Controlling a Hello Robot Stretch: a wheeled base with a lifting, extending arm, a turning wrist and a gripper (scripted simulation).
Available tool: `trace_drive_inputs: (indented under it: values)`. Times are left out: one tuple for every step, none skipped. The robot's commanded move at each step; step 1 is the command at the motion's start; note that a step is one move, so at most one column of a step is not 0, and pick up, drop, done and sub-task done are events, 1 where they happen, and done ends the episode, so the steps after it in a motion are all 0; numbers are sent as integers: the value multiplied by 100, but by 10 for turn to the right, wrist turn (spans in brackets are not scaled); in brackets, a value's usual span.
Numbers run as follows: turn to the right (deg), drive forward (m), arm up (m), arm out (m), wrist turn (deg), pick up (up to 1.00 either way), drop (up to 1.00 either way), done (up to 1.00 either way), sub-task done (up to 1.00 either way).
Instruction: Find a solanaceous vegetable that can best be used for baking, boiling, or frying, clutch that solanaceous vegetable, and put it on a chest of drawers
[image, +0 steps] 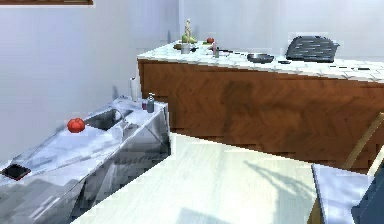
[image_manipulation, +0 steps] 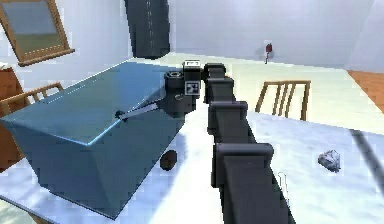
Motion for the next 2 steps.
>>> trace_drive_inputs:
  values:
    - [0,0,0,0,210,0,0,0,0]
    - [0,0,-28,0,0,0,0,0,0]
